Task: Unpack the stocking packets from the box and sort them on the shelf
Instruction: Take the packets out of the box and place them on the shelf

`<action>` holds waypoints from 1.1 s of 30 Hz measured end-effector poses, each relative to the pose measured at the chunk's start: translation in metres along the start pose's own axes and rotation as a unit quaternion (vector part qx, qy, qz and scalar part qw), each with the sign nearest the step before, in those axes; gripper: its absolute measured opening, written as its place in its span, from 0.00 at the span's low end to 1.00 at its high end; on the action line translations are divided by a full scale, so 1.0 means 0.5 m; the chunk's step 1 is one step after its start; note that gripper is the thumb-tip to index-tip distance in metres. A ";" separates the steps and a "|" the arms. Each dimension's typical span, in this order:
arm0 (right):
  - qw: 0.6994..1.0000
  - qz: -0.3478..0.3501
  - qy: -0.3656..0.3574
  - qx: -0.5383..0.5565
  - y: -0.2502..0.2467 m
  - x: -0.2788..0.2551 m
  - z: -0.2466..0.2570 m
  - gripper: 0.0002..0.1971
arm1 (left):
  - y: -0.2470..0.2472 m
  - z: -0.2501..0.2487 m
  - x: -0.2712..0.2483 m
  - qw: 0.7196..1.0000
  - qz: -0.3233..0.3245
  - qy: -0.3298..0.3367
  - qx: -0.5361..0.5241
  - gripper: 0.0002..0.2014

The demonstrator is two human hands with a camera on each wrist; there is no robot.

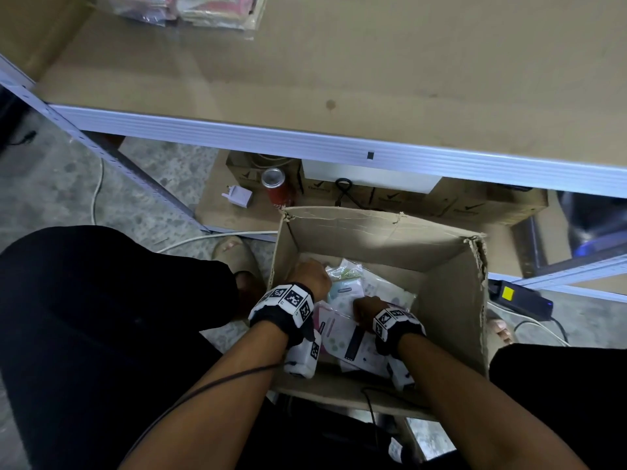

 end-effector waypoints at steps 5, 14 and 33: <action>1.000 0.011 -0.001 0.004 0.002 -0.003 -0.007 0.11 | 0.000 -0.003 -0.002 1.000 -0.007 -0.008 0.007 0.16; 0.999 0.020 0.005 -0.031 -0.007 -0.010 -0.009 0.14 | 0.014 -0.001 0.013 0.999 0.008 -0.007 0.038 0.16; 0.973 -0.210 0.093 0.012 -0.190 -0.092 -0.061 0.16 | 0.189 -0.022 0.068 0.965 0.176 0.150 0.122 0.13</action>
Point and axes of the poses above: each hand's wrist, its own x-axis towards the middle knuckle, its own y-axis out of the palm, z = x × y, the point moved 2 cm from there along x, towards the middle knuckle, and after that the axes turned 12 degrees about y, right-handed, at the moved point
